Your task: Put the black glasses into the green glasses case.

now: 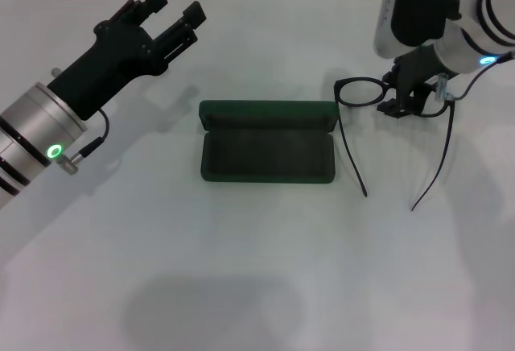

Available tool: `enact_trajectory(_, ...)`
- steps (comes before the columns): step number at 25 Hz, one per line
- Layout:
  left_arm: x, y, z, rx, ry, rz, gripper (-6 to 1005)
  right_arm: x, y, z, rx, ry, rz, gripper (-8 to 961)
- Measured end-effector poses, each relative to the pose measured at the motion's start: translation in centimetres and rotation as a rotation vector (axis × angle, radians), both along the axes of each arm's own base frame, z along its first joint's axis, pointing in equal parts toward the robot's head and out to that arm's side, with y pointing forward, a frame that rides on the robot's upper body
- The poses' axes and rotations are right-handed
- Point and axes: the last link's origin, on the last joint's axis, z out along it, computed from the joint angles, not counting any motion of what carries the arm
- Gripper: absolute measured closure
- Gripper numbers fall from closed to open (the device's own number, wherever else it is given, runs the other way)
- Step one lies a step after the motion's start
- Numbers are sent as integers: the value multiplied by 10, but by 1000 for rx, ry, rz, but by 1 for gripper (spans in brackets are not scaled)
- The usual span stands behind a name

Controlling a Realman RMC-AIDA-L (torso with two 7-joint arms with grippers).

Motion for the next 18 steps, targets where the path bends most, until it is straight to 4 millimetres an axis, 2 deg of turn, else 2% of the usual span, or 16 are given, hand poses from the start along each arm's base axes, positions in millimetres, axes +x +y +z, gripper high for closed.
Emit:
enact_trajectory(4, 1, 0, 0, 0, 0, -1, 242, 2, -1, -4, -1, -12, 16, 507)
enact_trajectory(9, 1, 0, -1, -1, -1, -2, 242, 6, -2, -7, -10, -21, 6, 657)
enact_trajectory(18, 0, 0, -1, -1, -1, 1, 242, 5, -1, -5, 6, -6, 1, 705)
